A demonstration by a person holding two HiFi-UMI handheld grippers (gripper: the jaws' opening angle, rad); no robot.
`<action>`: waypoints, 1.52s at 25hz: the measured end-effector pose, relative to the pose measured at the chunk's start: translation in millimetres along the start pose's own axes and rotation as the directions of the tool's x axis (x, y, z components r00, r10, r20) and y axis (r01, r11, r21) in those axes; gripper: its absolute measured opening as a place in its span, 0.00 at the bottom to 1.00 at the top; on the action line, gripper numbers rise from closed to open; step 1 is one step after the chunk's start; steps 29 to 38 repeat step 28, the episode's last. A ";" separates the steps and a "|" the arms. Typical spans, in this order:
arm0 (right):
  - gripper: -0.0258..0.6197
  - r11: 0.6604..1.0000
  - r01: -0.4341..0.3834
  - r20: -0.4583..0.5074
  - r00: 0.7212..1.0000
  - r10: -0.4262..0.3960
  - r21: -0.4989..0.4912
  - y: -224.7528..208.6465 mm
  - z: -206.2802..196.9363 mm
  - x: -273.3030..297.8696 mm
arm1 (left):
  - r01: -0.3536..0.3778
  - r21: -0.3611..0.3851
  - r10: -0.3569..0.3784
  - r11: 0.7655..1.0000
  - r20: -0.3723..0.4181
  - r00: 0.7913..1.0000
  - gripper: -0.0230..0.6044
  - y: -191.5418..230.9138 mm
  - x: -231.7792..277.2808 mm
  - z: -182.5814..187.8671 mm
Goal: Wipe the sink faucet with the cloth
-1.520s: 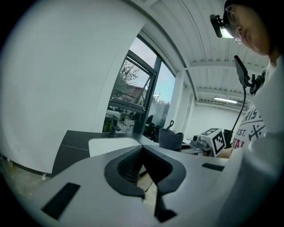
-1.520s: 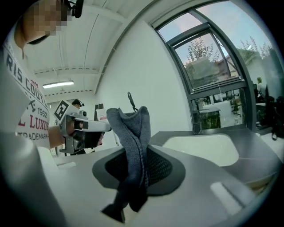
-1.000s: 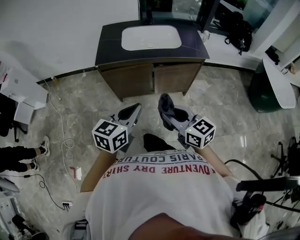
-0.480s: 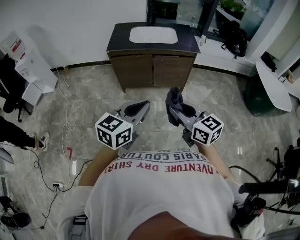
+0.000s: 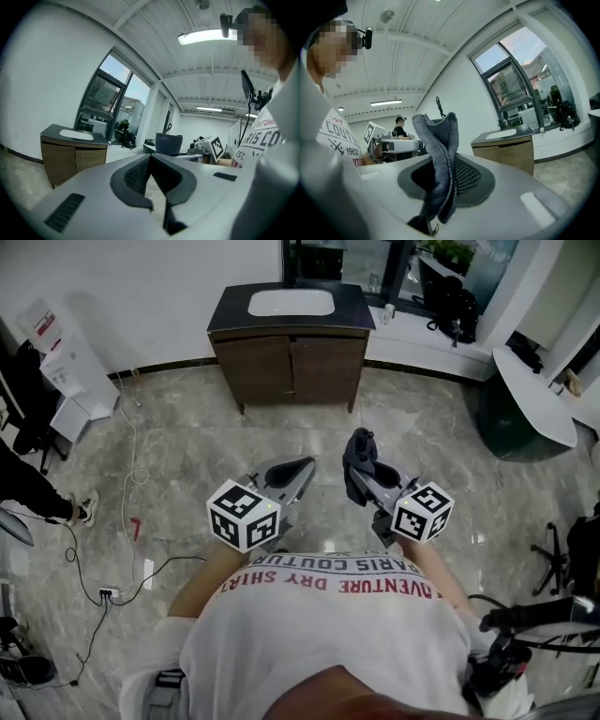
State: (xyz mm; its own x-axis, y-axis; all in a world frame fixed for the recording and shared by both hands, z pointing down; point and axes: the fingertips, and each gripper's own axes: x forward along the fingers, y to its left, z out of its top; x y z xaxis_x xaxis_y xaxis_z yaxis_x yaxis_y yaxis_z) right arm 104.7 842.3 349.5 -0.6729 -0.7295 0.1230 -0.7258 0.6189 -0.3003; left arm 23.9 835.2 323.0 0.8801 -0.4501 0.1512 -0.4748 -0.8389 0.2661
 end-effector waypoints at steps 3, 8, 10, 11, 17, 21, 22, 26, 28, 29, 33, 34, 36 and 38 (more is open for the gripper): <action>0.16 1.000 -0.018 0.022 1.000 0.019 -0.018 17.5 2.2 -26.9 | -0.012 0.016 0.012 1.000 0.005 1.000 0.04 -33.8 -9.0 -6.0; 0.16 0.998 -0.049 0.042 0.998 0.050 -0.032 39.7 5.2 -39.2 | -0.026 0.056 0.025 0.998 0.013 1.000 0.04 -57.8 -21.5 -0.8; 0.16 0.998 -0.056 0.047 0.997 0.057 -0.027 45.1 4.7 -42.4 | -0.035 0.061 0.034 0.998 0.021 0.999 0.04 -62.4 -26.8 1.7; 0.16 0.998 -0.058 0.050 0.997 0.060 -0.028 47.6 5.1 -44.3 | -0.039 0.064 0.037 0.997 0.023 0.999 0.04 -65.0 -28.7 3.0; 0.16 0.998 -0.051 0.063 0.997 0.053 -0.031 55.9 12.9 -52.5 | -0.024 0.082 0.023 0.996 0.014 1.000 0.04 -76.5 -31.4 9.2; 0.16 0.998 -0.045 0.066 0.997 0.048 -0.039 58.1 10.1 -52.8 | -0.015 0.089 0.014 0.996 0.008 1.000 0.04 -77.2 -32.0 4.2; 0.16 0.998 -0.045 0.065 0.997 0.048 -0.044 59.2 9.2 -53.0 | -0.014 0.091 0.013 0.996 0.008 1.000 0.04 -77.5 -32.9 2.8; 0.16 0.997 -0.051 0.063 0.997 0.054 -0.050 60.8 1.9 -54.5 | -0.015 0.098 0.015 0.995 0.007 1.000 0.04 -78.8 -33.8 -4.6; 0.16 0.997 -0.054 0.061 0.997 0.056 -0.047 60.0 -3.7 -56.2 | -0.015 0.100 0.015 0.995 0.005 1.000 0.04 -80.4 -33.0 -10.0; 0.16 0.997 -0.054 0.061 0.997 0.056 -0.047 60.0 -3.7 -56.2 | -0.015 0.100 0.015 0.995 0.005 1.000 0.04 -80.4 -33.0 -10.0; 0.16 0.997 -0.054 0.061 0.997 0.056 -0.047 60.0 -3.7 -56.2 | -0.015 0.100 0.015 0.995 0.005 1.000 0.04 -80.4 -33.0 -10.0; 0.16 0.997 -0.054 0.061 0.997 0.056 -0.047 60.0 -3.7 -56.2 | -0.015 0.100 0.015 0.995 0.005 1.000 0.04 -80.4 -33.0 -10.0; 0.16 0.997 -0.054 0.061 0.997 0.056 -0.047 60.0 -3.7 -56.2 | -0.015 0.100 0.015 0.995 0.005 1.000 0.04 -80.4 -33.0 -10.0; 0.16 0.997 -0.054 0.061 0.997 0.056 -0.047 60.0 -3.7 -56.2 | -0.015 0.100 0.015 0.995 0.005 1.000 0.04 -80.4 -33.0 -10.0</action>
